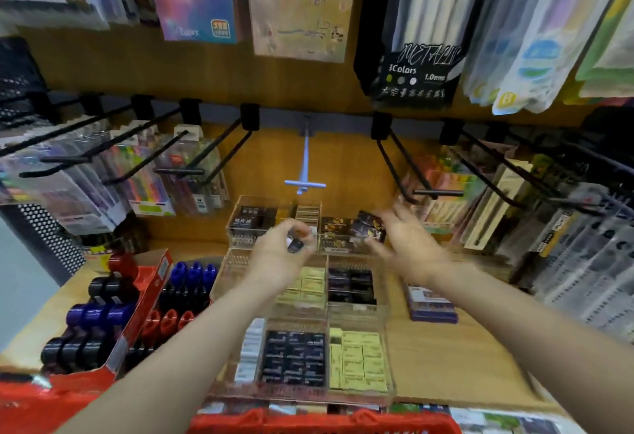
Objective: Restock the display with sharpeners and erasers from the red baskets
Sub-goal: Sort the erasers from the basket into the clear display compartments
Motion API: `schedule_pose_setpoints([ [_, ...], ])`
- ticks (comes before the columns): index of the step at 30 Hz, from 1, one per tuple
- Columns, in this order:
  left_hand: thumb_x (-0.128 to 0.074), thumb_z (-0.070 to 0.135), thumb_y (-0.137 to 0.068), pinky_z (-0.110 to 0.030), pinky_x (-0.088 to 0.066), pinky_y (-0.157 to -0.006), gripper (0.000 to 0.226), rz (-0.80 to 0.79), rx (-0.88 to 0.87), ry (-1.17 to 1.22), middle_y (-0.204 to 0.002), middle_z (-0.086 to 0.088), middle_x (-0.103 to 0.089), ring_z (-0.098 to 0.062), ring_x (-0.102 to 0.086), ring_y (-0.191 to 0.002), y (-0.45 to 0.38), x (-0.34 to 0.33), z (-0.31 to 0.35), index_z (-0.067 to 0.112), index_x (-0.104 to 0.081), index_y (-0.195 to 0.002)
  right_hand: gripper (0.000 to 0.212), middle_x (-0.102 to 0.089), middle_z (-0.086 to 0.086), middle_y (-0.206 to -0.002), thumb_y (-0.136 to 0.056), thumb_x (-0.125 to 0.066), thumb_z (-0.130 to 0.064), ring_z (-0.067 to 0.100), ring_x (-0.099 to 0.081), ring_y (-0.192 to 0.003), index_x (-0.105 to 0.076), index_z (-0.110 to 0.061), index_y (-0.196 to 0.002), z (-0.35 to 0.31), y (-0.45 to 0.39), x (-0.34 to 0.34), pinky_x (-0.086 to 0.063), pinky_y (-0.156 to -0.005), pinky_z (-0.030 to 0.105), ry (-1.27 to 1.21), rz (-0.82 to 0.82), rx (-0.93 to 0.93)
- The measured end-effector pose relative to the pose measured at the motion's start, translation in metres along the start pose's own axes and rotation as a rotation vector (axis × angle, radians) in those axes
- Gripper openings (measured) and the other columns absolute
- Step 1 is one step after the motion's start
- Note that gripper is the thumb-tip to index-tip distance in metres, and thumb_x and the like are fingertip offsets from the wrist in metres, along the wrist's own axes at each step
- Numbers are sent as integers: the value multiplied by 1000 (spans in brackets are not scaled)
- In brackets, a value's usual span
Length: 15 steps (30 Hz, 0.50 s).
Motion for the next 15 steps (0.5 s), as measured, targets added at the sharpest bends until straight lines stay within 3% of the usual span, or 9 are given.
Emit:
schedule_pose_setpoints([
  [2, -69, 19, -90, -36, -52, -91, 27, 41, -88, -230, -110, 5, -64, -17, -61, -102, -18, -4, -1, 27, -62, -114, 56, -36, 15, -148, -100, -49, -36, 30, -33, -139, -32, -12, -148, 1, -22, -6, -28, -116, 43, 32, -91, -43],
  [5, -65, 14, -92, -38, -53, -91, 27, -40, -179, -446, -109, 3, -66, -20, -63, -102, -29, -16, -10, 27, -62, -116, 52, -38, 17, -148, -103, -45, -33, 30, -38, -136, -34, -7, -146, -4, -46, -13, -32, -113, 39, 118, -220, -66],
  [8, -64, 14, -92, -38, -53, -94, 47, -81, -169, -561, -125, 4, -63, -22, -61, -112, -30, -21, -23, 37, -52, -132, 38, -51, 14, -132, -104, -44, -31, 25, -53, -111, -48, -5, -131, -8, -66, -21, -42, -86, 31, 172, -309, -92],
  [10, -63, 16, -93, -39, -51, -98, 55, -95, -167, -559, -133, 2, -60, -23, -59, -117, -34, -19, -26, 40, -46, -140, 31, -56, 11, -121, -104, -45, -27, 20, -53, -95, -52, -5, -125, -10, -79, -28, -41, -72, 28, 247, -366, -98],
  [15, -65, 13, -91, -36, -45, -107, 62, -142, -181, -519, -140, 3, -56, -19, -55, -126, -35, -18, -26, 37, -43, -144, 30, -58, 8, -122, -98, -57, -23, 24, -58, -109, -54, -12, -125, -4, -92, -30, -48, -84, 31, 321, -266, -146],
])
Point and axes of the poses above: each hand's wrist, its own y-axis away from the middle knuckle, its own x-axis out of the back of the hand, z = x × y, the point moved 4 cm from there along -y, towards the middle knuckle
